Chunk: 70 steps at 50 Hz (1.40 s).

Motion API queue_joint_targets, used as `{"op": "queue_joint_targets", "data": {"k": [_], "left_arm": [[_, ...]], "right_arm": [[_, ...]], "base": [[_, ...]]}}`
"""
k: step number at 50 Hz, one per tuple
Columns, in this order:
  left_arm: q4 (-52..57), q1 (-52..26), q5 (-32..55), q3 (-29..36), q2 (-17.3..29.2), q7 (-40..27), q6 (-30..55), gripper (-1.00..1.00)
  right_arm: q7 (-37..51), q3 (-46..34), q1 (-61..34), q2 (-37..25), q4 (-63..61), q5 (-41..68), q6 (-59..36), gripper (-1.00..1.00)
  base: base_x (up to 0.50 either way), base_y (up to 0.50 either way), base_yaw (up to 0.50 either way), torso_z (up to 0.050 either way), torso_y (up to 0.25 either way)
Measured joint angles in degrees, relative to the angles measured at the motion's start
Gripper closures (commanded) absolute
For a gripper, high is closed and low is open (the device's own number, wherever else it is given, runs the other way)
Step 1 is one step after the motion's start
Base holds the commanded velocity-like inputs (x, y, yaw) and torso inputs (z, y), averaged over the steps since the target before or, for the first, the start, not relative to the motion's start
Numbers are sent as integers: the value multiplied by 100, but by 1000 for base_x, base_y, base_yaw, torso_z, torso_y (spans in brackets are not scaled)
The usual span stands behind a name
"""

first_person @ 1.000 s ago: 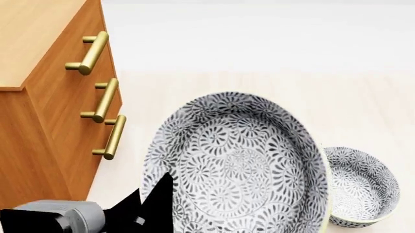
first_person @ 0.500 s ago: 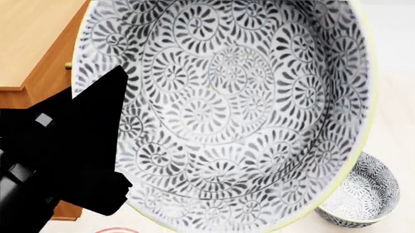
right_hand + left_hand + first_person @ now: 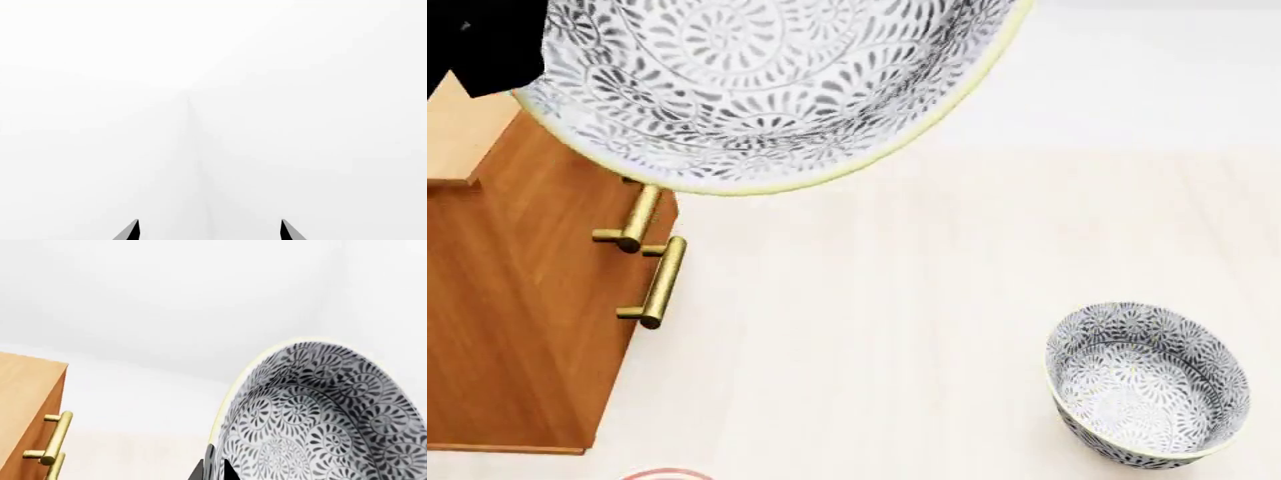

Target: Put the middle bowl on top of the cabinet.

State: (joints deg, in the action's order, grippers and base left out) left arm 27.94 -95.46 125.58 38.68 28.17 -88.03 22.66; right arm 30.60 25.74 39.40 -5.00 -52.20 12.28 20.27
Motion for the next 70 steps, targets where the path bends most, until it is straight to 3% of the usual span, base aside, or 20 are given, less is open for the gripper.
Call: {"op": "queue_joint_targets", "data": {"k": [14, 31, 50, 70], "left_arm": [[-1548, -650, 343, 422, 168, -118, -844, 100], [-3030, -1084, 696, 1563, 443, -144, -2014, 100], [-3856, -1177, 677, 2330, 857, 33, -2312, 100], [-4413, -755, 442, 2761, 1138, 390, -2437, 100]], "right_arm": [[43, 18, 53, -93, 51, 38, 61, -100], [99, -26, 55, -153, 37, 0, 31, -100], [135, -13, 114, -182, 20, 8, 80, -100], [143, 12, 173, -180, 7, 7, 151, -100]], "base": [[0, 0, 0, 0, 0], [0, 0, 0, 0, 0], [0, 0, 0, 0, 1], [0, 0, 0, 0, 0]]}}
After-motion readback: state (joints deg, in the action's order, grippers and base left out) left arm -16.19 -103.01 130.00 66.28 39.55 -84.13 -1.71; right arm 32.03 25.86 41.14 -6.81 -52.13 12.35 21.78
